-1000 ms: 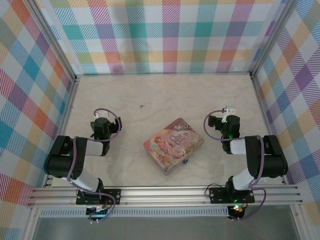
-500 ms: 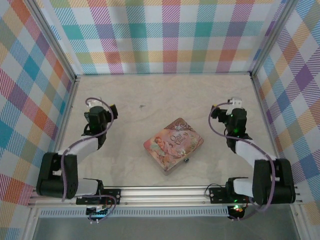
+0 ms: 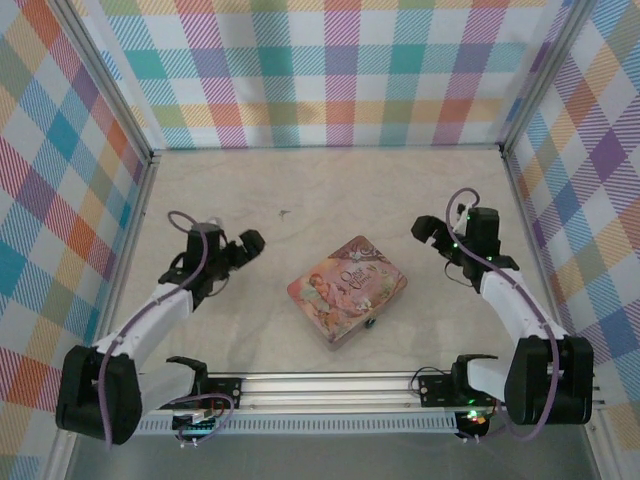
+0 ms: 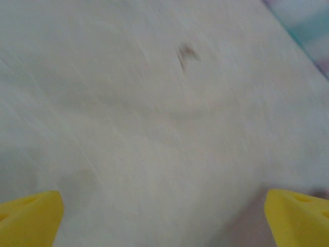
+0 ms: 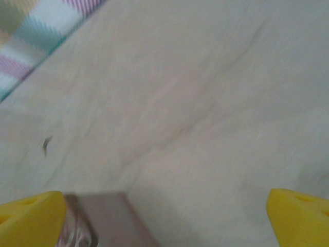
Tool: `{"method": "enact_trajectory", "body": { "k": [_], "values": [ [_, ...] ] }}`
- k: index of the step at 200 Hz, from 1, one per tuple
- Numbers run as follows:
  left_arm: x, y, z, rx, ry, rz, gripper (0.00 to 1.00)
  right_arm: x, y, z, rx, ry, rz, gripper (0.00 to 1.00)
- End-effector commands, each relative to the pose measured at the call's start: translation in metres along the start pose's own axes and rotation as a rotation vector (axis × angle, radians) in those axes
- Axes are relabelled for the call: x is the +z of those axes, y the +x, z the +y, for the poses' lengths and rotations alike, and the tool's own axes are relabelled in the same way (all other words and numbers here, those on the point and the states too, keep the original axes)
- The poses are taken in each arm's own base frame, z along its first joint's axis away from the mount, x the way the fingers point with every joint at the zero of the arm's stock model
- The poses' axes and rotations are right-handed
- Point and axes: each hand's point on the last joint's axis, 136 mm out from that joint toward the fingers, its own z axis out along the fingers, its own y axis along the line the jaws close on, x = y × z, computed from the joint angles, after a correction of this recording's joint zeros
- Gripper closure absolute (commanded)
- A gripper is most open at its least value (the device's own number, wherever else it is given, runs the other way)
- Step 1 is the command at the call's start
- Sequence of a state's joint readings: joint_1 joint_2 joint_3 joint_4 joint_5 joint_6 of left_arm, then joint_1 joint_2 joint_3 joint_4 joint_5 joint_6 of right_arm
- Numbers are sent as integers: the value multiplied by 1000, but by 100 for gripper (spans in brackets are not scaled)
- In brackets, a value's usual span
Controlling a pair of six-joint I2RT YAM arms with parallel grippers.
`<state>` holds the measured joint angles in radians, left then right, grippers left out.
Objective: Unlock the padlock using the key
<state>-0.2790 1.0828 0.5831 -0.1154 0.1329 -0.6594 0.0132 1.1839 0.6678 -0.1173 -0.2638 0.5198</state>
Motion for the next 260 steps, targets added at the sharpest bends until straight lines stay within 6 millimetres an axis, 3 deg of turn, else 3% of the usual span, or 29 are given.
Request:
{"method": "enact_trajectory", "body": {
  "k": [1,17,38,73,112,151,207,260],
  "values": [
    [-15,58,-18,-32,86,164,0,-1,36,24,58,-152,188,2],
    [-22,86,-27,-41,133,209,0,0,48,26,53,-163,233,3],
    [-32,107,-42,-54,216,214,0,1,61,27,37,-172,281,5],
    [-42,123,-64,-58,312,225,0,11,80,33,11,-191,359,10],
    [-30,132,-86,-62,368,253,0,19,100,43,-32,-204,434,16],
    [-17,129,-115,-17,390,263,0,16,113,48,-60,-216,466,24],
    [2,110,-147,89,368,218,0,7,124,48,-60,-215,475,37],
    [41,82,-167,117,335,214,0,7,119,44,-44,-185,436,40]
  ]
}}
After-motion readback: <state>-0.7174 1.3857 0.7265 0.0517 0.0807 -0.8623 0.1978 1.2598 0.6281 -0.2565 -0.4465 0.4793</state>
